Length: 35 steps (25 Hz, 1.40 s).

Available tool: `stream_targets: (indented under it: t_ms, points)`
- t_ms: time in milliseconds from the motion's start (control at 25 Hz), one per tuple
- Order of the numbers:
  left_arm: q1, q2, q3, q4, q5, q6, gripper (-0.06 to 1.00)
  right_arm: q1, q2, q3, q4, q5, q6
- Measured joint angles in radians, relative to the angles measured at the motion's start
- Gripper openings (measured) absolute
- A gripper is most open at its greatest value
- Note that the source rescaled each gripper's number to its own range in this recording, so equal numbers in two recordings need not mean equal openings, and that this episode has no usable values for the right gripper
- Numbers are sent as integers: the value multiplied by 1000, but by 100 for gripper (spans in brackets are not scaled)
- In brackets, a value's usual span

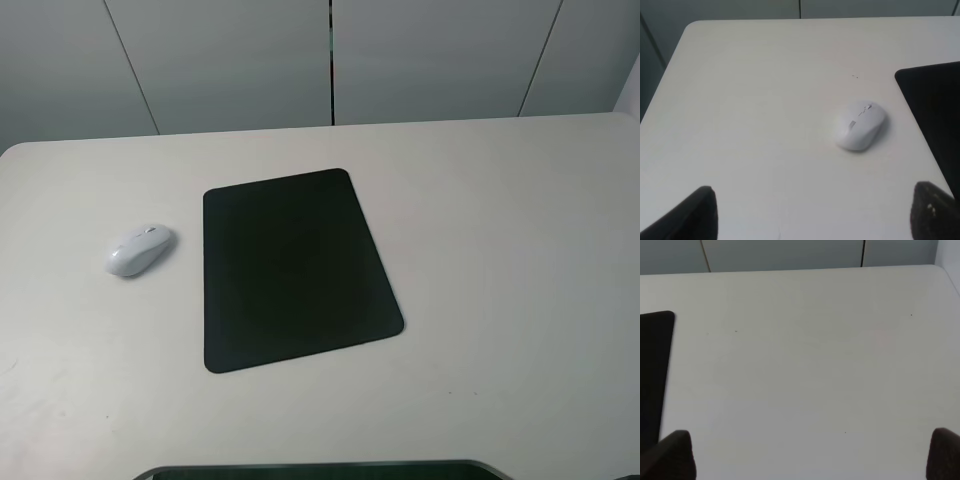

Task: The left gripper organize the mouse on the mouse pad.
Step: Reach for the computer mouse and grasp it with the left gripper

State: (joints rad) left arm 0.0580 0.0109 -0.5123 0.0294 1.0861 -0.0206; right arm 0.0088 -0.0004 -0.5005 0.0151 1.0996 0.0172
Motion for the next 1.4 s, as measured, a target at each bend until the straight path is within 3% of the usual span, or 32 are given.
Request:
stream_targets:
  t_ms: [360, 720, 1080, 1400]
  points:
    - [0, 270, -12, 21, 11, -2, 95, 0, 0, 0, 0, 0, 0]
    - [0, 658, -191, 21, -2, -2, 95, 0, 0, 0, 0, 0, 0]
    - [-2, 1034, -280, 24, -15, 15, 95, 0, 0, 0, 0, 0, 0]
    - [-115, 1327, -373, 47, -93, 88, 95, 0, 0, 0, 0, 0, 0]
